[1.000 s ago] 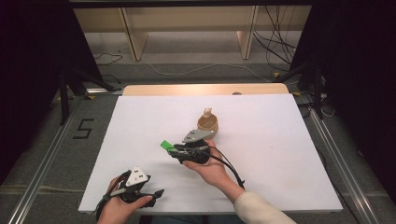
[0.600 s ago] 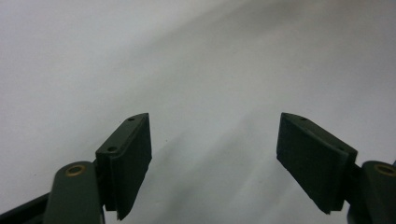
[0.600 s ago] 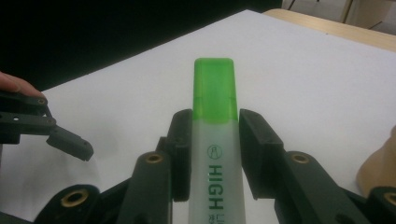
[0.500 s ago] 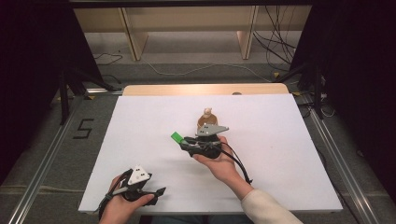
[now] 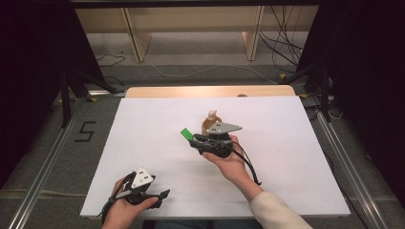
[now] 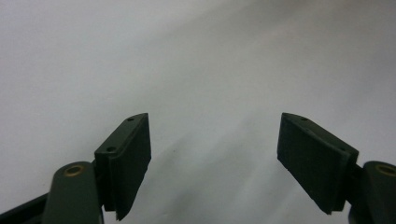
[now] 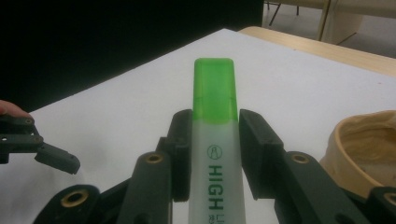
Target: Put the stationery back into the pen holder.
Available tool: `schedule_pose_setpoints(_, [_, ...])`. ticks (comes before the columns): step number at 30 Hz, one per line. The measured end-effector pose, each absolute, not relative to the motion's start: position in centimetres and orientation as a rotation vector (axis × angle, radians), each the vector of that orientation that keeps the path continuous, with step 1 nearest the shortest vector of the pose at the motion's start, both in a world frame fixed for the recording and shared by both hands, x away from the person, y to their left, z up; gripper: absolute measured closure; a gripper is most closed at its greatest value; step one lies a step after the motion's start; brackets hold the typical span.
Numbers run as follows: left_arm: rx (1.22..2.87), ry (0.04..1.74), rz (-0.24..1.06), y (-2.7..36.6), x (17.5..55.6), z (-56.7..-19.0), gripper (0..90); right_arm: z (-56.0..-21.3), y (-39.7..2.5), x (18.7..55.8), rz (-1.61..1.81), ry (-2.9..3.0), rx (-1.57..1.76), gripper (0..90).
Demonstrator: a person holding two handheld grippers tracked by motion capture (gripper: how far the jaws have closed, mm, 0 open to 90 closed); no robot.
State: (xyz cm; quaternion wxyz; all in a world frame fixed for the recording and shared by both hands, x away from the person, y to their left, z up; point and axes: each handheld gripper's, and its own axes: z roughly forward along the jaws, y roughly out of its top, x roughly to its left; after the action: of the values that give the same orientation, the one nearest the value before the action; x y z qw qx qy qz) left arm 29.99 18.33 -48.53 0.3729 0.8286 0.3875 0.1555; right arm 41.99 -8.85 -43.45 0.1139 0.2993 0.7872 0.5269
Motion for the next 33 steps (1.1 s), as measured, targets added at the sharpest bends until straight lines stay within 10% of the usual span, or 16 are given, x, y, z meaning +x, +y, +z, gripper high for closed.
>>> schedule_pose_setpoints(33, [2.114, 0.991, 0.407, 18.3, 30.0, -48.5, 26.0, -42.2, -11.0, 43.2, 1.562, 2.211, 0.93, 67.1])
